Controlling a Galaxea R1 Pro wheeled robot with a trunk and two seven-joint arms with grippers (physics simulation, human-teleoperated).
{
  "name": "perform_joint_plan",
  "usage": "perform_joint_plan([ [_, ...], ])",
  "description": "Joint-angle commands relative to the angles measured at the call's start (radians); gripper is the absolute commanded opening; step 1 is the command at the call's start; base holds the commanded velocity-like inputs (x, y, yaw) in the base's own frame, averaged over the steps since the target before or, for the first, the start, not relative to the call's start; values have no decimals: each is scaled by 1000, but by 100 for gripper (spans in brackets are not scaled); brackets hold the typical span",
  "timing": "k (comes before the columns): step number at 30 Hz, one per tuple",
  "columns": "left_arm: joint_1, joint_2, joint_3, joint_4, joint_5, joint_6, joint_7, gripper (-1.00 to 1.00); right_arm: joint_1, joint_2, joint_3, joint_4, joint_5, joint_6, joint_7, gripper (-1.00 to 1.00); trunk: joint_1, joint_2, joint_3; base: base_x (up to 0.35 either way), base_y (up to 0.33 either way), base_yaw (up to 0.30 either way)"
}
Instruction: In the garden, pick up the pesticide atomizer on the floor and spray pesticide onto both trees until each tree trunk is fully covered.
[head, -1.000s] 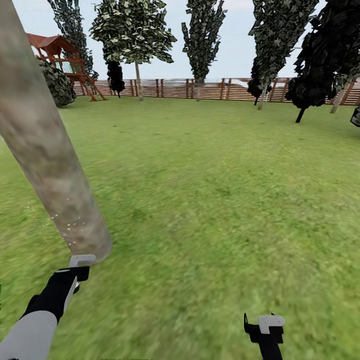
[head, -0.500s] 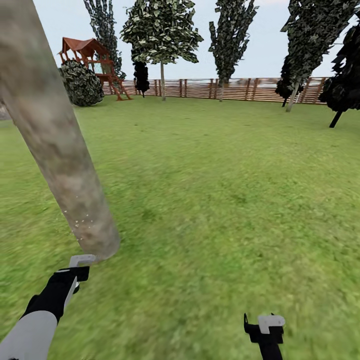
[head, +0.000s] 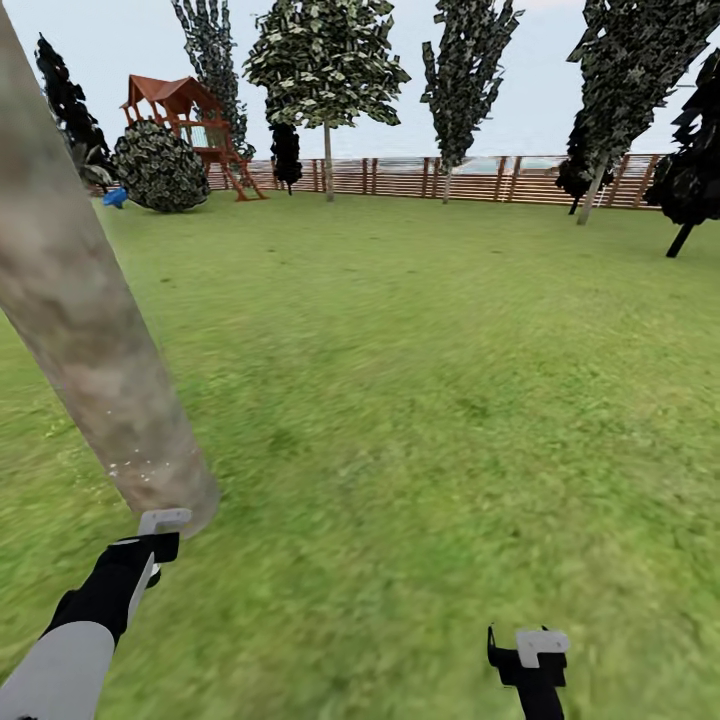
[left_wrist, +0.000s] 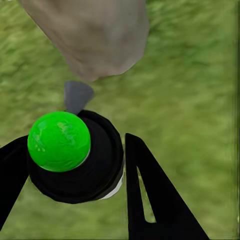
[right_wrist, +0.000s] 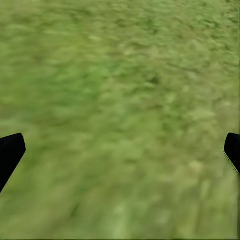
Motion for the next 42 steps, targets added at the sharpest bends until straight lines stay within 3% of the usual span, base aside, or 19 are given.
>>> perform_joint_plan([
  [1,-1,-1,2,-2,-6,5,-2,-100,-1,0,-5,1,11,-2,-6,100,0,0,-1,170,-229,80],
  [14,-1,-1,2,-2,-6,5,-1,-100,-1,1,-5,1,11,-2,-6,100,0,0,-1,176,-229,250],
  [20,-1,-1,2,-3,-6,5,-1,-100,-1,0,-5,1,11,-2,-6,100,0,0,-1,210,-211,45],
  [30,-1,1,4,-5,-7,5,1,-100,-1,1,-5,1,11,-2,-6,100,0,0,-1,-62,-268,100],
  [32,-1,4,15,-7,-8,5,1,-100,-1,0,-5,1,11,-2,-6,100,0,0,-1,-107,-271,270],
  [34,-1,7,58,-10,-9,5,1,-100,-1,1,-5,1,11,-2,-6,100,0,0,-1,-42,-271,276],
  [42,-1,3,69,-10,-12,3,14,-100,-1,1,-5,1,11,-2,-6,100,0,0,-1,121,-240,277],
])
